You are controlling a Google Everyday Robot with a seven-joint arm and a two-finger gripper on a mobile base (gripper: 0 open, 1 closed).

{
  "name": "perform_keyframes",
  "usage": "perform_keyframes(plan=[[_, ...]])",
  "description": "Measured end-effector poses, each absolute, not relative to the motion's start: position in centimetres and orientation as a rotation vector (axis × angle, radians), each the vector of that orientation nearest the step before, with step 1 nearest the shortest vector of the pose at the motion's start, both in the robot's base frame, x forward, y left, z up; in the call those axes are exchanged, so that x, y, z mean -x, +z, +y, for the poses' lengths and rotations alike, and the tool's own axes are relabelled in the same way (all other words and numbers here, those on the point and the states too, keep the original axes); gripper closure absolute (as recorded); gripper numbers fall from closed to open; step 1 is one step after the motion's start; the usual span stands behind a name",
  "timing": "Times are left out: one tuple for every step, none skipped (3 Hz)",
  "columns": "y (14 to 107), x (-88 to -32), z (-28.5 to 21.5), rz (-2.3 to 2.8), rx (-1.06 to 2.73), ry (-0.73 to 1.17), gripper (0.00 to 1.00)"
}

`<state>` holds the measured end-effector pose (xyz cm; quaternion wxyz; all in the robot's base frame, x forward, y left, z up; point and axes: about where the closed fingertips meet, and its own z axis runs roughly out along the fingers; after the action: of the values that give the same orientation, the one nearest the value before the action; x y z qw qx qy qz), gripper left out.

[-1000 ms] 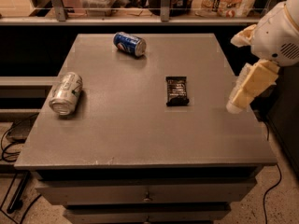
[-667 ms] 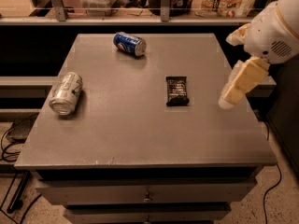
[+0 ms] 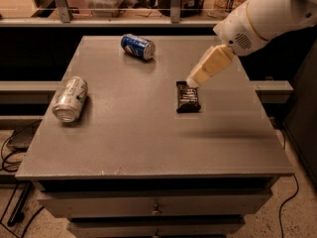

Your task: Pick pepsi can

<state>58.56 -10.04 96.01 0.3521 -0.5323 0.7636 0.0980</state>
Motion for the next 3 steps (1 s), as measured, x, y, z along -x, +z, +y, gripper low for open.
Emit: perform_keyframes(plan=[[96.4,-63.6,-6.1,1.896,1.234,0.336,0.00],[96.6,-63.7,-6.2,1.890,1.230,0.328,0.00],[95.3,-64.7,-4.0,1.905,1.234,0.372,0.00]])
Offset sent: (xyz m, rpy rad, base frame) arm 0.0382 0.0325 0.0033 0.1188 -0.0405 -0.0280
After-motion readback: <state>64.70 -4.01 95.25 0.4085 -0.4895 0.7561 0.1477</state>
